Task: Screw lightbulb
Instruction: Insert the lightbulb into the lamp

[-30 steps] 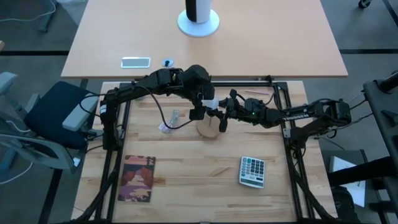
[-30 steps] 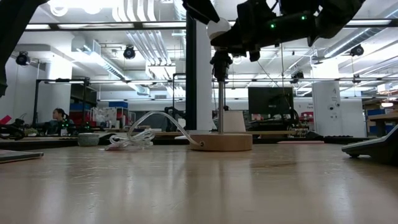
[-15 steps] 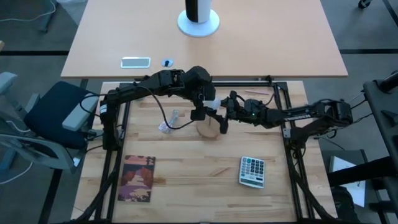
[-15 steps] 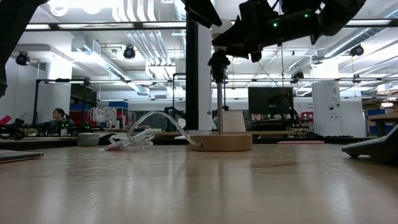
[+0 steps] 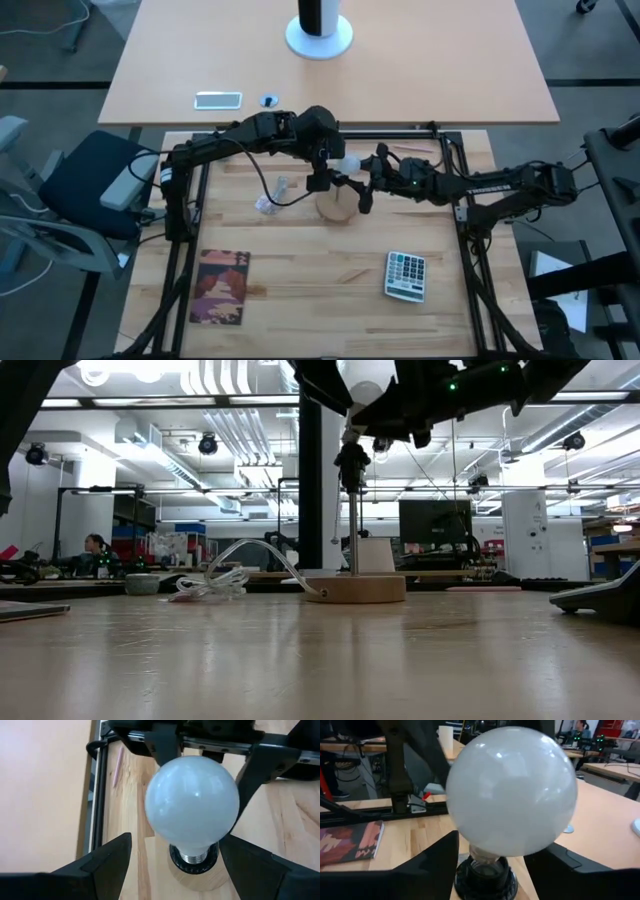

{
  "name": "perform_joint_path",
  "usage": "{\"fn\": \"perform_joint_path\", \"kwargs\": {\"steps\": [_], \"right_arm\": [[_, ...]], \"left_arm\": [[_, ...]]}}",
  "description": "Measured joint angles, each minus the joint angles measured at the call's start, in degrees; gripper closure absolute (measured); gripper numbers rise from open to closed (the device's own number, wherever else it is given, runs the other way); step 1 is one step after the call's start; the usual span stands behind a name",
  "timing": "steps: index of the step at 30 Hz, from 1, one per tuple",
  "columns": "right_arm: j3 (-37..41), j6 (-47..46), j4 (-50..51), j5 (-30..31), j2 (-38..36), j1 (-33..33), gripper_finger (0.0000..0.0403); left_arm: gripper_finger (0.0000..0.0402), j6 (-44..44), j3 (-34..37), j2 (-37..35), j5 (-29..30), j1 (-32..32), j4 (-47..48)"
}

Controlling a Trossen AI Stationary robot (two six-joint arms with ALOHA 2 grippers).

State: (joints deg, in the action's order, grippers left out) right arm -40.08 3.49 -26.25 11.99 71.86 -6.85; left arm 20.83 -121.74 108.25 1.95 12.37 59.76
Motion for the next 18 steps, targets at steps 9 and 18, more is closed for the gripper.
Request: {"fn": "perform_joint_path", "kwargs": {"steps": [9,18], "right_arm": [[-4.99,0.2,10.24,0.0,0.63,0.0,0.0257],[-7.36,1.01,14.71,0.0,0.63,0.0,0.0298]], "left_arm": [[0.0111,-0.4,-0.14,-0.76,2.08,-0.19,0.93],[0.0111,-1.0,0.62,-0.79,2.06,-0.19,1.95]]}}
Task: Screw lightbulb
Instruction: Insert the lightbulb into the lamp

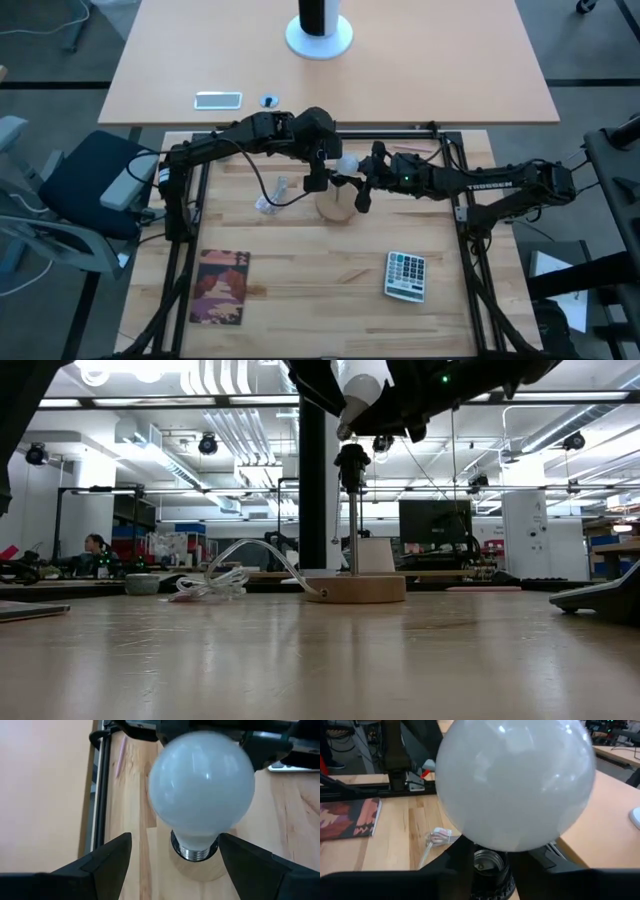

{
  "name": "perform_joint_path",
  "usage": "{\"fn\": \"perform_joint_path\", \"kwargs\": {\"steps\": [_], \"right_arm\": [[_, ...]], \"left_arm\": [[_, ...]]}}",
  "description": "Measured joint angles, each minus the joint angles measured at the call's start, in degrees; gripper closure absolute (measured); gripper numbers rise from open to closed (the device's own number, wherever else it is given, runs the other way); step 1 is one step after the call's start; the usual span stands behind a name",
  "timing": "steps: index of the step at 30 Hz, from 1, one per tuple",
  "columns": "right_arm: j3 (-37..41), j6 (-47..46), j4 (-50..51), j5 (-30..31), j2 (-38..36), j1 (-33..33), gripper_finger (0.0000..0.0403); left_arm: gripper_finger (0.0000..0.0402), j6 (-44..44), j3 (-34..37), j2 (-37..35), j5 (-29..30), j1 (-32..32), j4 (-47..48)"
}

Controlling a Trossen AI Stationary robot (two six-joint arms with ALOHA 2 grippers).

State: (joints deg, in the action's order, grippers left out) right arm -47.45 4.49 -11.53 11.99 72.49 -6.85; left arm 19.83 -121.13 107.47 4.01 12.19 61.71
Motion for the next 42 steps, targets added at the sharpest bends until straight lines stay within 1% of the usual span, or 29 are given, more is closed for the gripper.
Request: {"fn": "perform_joint_path", "kwargs": {"steps": [5,10,14,17,22,26,31,35,38,42], "right_arm": [[-0.92,0.03,2.77,-0.02,0.0,0.0,0.0312],[-1.04,0.62,2.85,-0.08,0.0,0.49,0.0325],[-1.04,1.17,2.79,-0.39,-0.02,0.63,0.0331],[-1.04,1.92,2.78,-0.42,-0.02,1.1,0.0324],[-1.04,2.87,2.47,-0.06,-0.02,2.09,0.0287],[-1.02,2.41,2.36,0.65,-0.44,2.14,0.0254],[-1.04,1.68,3.29,0.74,-2.66,2.14,0.0226],[-1.07,0.94,5.23,0.81,-4.99,2.14,0.022],[-1.13,0.37,7.17,0.34,-6.64,2.14,0.0222],[-1.0,-0.08,9.89,-0.88,-8.05,2.45,0.0224]], "left_arm": [[0.0111,-0.89,0.18,0.08,-0.04,0.0,0.16],[0.0111,-0.92,0.2,0.08,-0.31,-0.07,0.04],[0.0111,-0.92,1.27,0.08,-2.89,-0.09,-0.75],[0.0111,-0.91,3.28,0.08,-3.1,-0.2,-3.26],[0.012,-0.3,6.09,0.08,-3.5,-0.31,-5.49],[0.0136,0.58,8.1,-0.56,-3.5,-0.52,-8.39],[0.0173,0.64,10.1,-2.5,-3.6,-0.63,-12.55],[0.0209,0.61,13.72,-5.0,-3.85,-0.63,-18.0],[0.0233,0.44,17.99,-7.77,-3.69,-0.63,-23.2],[0.0242,-0.98,24.61,-12.57,-2.15,-0.29,-31.35]]}}
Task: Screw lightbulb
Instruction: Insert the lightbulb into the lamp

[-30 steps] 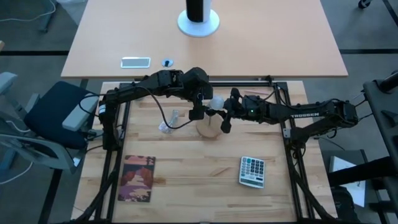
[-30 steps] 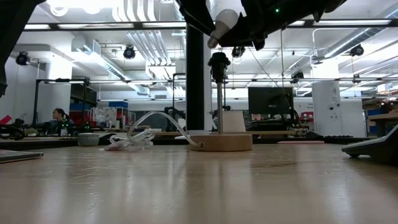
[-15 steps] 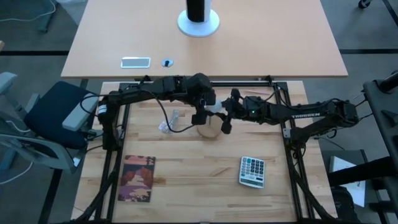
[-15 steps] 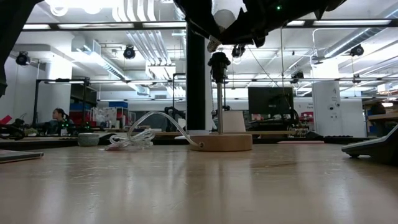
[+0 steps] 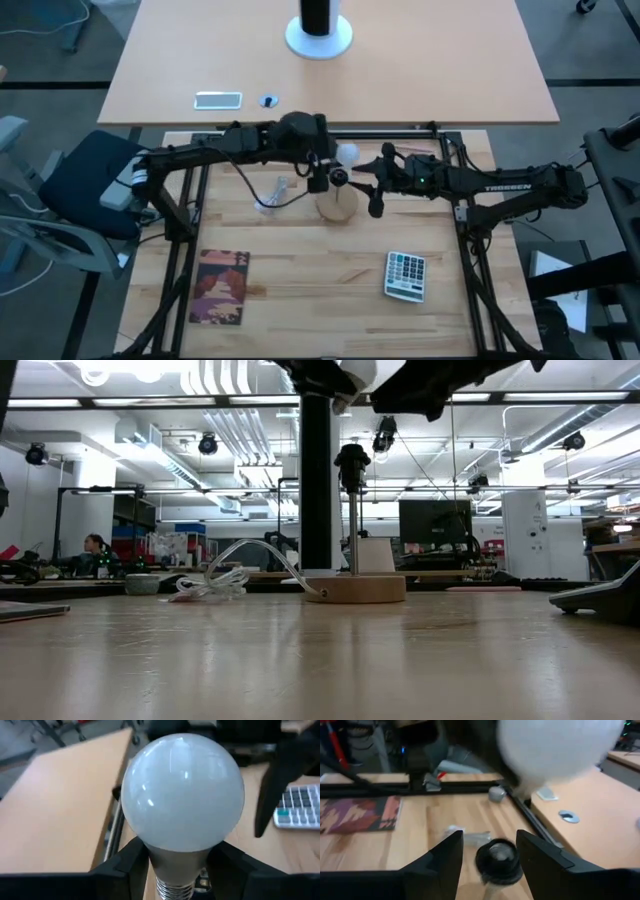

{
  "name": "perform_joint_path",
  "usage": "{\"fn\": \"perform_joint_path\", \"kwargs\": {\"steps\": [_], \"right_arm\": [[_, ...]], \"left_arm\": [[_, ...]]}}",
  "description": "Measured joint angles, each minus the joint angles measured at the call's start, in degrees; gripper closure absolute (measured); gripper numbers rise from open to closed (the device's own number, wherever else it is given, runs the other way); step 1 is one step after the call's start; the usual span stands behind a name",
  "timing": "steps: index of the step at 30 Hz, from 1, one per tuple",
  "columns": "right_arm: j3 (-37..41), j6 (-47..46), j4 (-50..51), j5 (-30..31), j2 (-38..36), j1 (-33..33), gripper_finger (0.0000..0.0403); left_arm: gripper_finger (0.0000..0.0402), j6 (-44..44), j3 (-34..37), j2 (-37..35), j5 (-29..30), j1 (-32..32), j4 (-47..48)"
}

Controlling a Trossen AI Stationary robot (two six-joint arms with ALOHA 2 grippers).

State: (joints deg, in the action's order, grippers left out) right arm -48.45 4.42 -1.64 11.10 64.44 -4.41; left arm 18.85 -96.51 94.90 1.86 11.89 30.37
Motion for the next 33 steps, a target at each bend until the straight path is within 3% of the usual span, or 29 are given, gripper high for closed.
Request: {"fn": "perform_joint_path", "kwargs": {"steps": [5,11,20,28,33], "right_arm": [[0.0,-0.03,-0.32,0.65,-0.69,0.42,0.0222],[0.0,-0.23,-0.65,0.84,-0.61,0.5,0.0227],[0.01,-0.81,-0.3,0.91,-0.61,0.46,0.0227],[0.09,-1.5,-0.32,1.09,-0.61,0.44,0.0227],[0.12,-1.83,-0.29,3.99,-0.61,0.44,0.0231]], "left_arm": [[0.0242,-1.63,9.2,-5.53,-1.48,-0.28,-11.12],[0.0242,-6.66,19.92,-9.35,-8.52,-0.19,-28.16],[0.0242,-11.48,33.63,-9.67,-7.31,0.03,-50.09],[0.0243,-11.79,39.39,-9.49,-3.06,0.53,-59.88],[0.0243,-11.98,40.29,-7.27,-2.23,0.73,-61.3]]}}
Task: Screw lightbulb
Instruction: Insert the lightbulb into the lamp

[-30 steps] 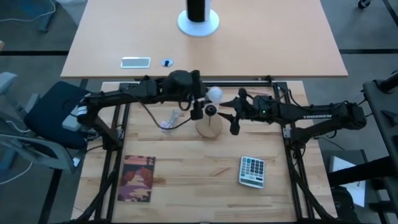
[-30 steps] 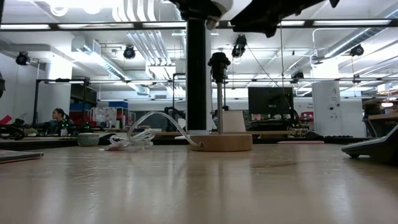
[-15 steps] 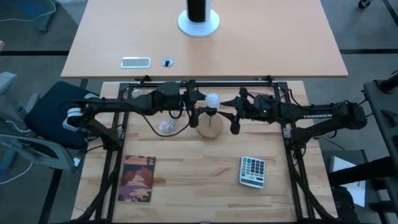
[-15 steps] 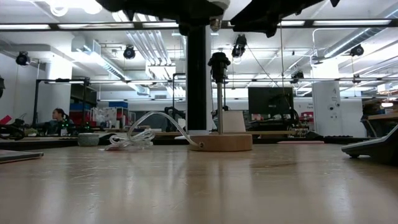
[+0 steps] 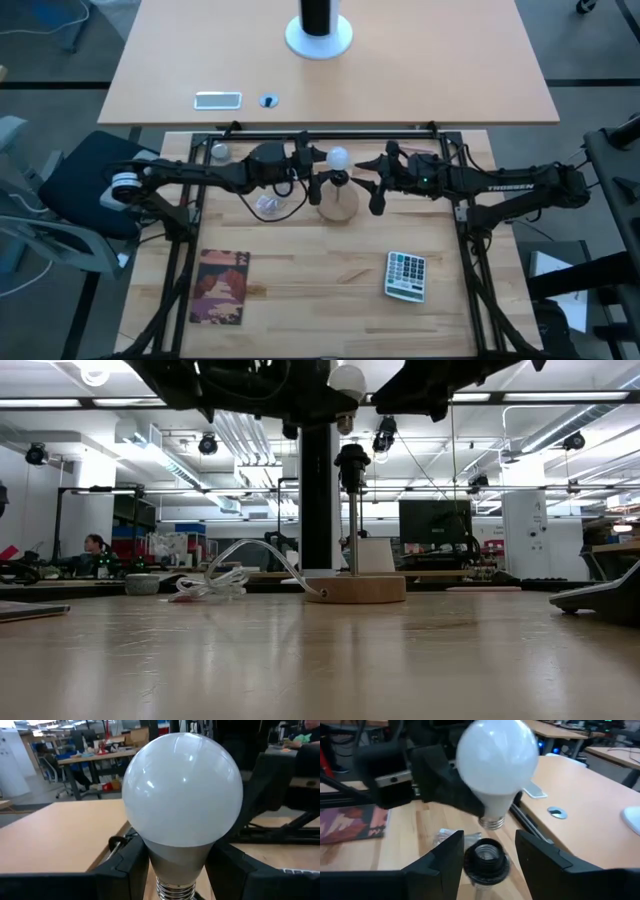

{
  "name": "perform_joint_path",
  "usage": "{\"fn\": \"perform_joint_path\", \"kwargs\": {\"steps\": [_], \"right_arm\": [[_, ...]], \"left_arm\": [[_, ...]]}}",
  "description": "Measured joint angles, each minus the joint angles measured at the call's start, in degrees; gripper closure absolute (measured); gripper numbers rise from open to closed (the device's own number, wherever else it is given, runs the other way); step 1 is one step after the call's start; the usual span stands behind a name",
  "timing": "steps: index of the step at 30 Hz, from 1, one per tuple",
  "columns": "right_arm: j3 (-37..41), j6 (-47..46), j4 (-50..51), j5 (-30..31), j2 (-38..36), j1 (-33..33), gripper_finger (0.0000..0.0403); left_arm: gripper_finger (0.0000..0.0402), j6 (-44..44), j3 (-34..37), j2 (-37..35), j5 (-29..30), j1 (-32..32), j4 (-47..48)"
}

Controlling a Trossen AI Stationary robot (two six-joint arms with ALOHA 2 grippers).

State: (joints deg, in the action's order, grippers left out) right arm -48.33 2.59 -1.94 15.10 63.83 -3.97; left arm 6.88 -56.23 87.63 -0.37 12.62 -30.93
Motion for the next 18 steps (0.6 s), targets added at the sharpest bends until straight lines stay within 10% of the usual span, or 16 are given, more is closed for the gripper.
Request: {"fn": "perform_joint_path", "kwargs": {"steps": [18], "right_arm": [[0.35,-0.67,1.01,0.13,0.0,-0.04,0.0228]], "left_arm": [[0.0243,-4.53,0.0,4.25,-0.17,-0.04,-3.88]]}}
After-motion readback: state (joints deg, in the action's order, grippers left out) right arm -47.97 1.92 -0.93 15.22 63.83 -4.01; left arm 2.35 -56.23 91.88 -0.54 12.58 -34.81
